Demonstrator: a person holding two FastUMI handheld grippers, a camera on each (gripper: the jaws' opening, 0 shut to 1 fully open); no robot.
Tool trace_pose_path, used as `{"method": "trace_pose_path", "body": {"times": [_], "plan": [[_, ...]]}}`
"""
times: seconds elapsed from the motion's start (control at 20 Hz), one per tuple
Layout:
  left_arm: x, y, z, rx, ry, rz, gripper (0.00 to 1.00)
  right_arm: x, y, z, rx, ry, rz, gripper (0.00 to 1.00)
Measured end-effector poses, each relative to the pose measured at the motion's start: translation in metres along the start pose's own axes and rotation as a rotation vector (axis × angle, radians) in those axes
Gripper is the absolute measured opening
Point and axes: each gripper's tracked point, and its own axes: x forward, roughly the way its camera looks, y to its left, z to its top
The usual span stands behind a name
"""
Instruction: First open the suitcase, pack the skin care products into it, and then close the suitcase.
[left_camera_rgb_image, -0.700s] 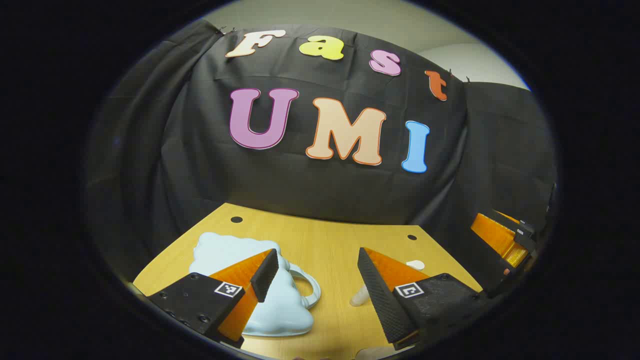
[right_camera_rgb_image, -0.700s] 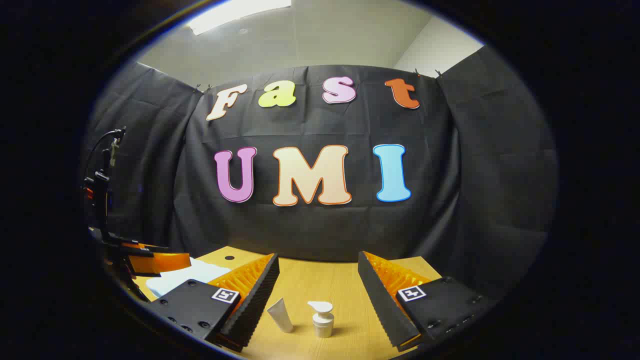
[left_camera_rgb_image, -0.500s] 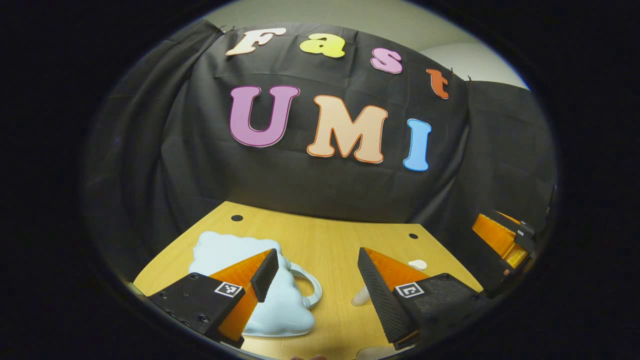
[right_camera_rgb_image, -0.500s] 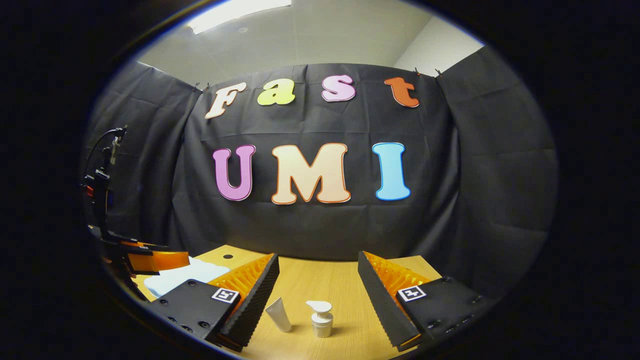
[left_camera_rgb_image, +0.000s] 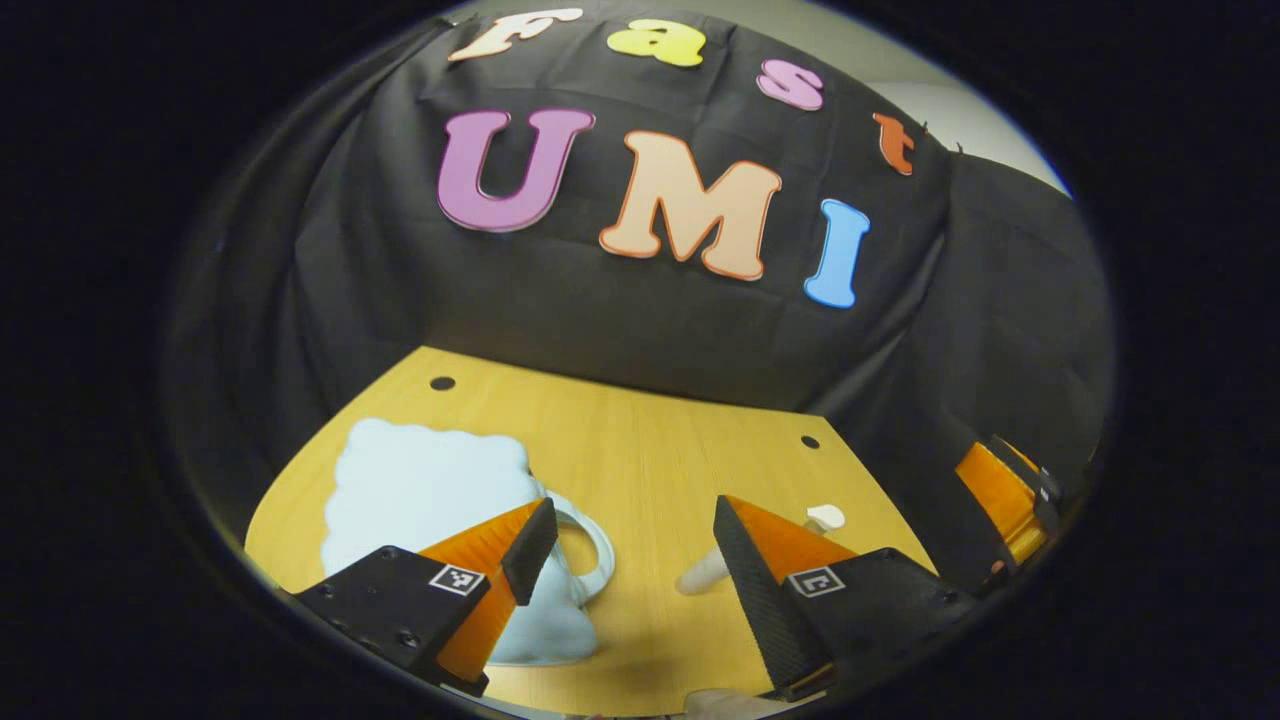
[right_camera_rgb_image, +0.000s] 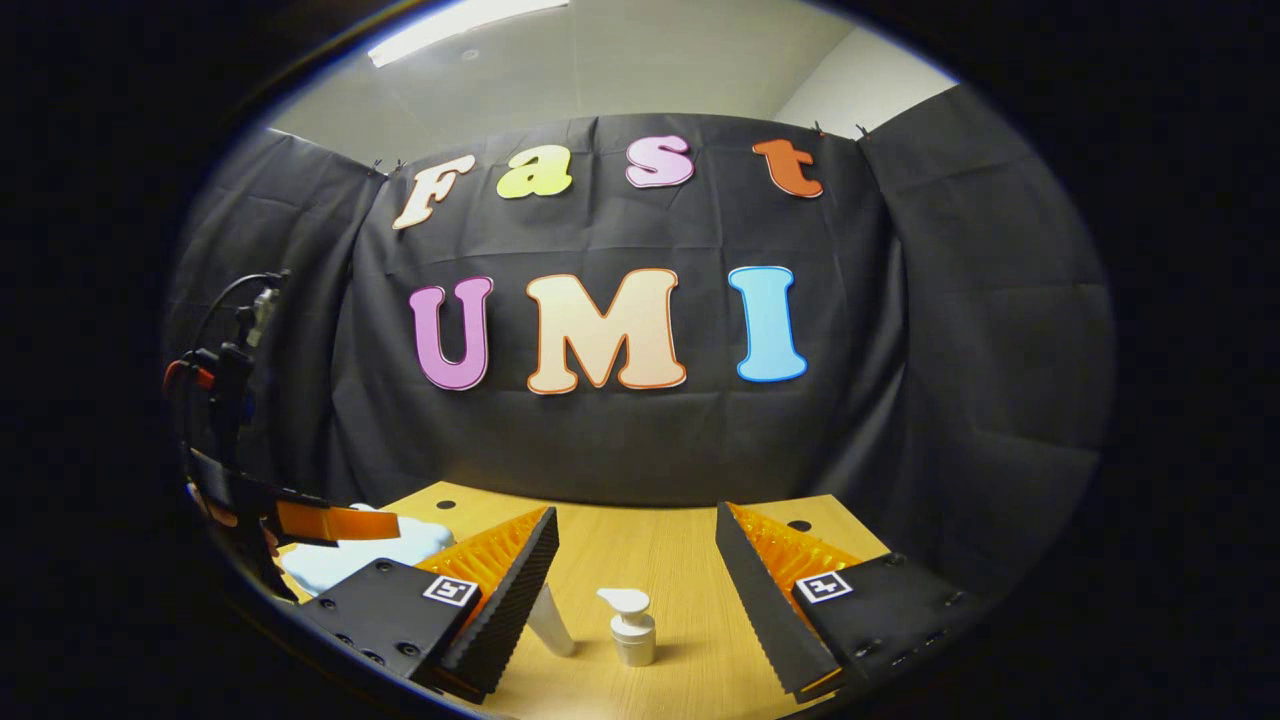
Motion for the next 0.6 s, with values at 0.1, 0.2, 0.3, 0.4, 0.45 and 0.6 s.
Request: {"method": "trace_pose_path", "body": {"times": [0.1,0.2,0.3,0.4,0.45,0.6], "plan": [[0.017,-0.001,-0.003,-0.035,0.081,-0.022,0.94,-0.002,-0.006,-0.005,0.001,0.010,-0.010,0.99],[0.032,0.005,-0.005,-0.073,0.163,-0.014,0.94,-0.004,-0.013,-0.012,0.014,0.028,-0.020,0.99],[0.047,0.012,-0.014,-0.111,0.256,0.007,0.91,-0.007,-0.022,-0.018,0.035,0.043,-0.032,0.99],[0.066,0.016,-0.025,-0.158,0.349,0.019,0.86,-0.008,-0.032,-0.023,0.048,0.054,-0.049,0.99],[0.073,0.018,-0.033,-0.180,0.405,0.030,0.81,-0.009,-0.038,-0.025,0.049,0.059,-0.061,0.99],[0.092,0.031,-0.053,-0.188,0.542,0.102,0.78,-0.010,-0.055,-0.030,0.047,0.079,-0.083,0.99]]}}
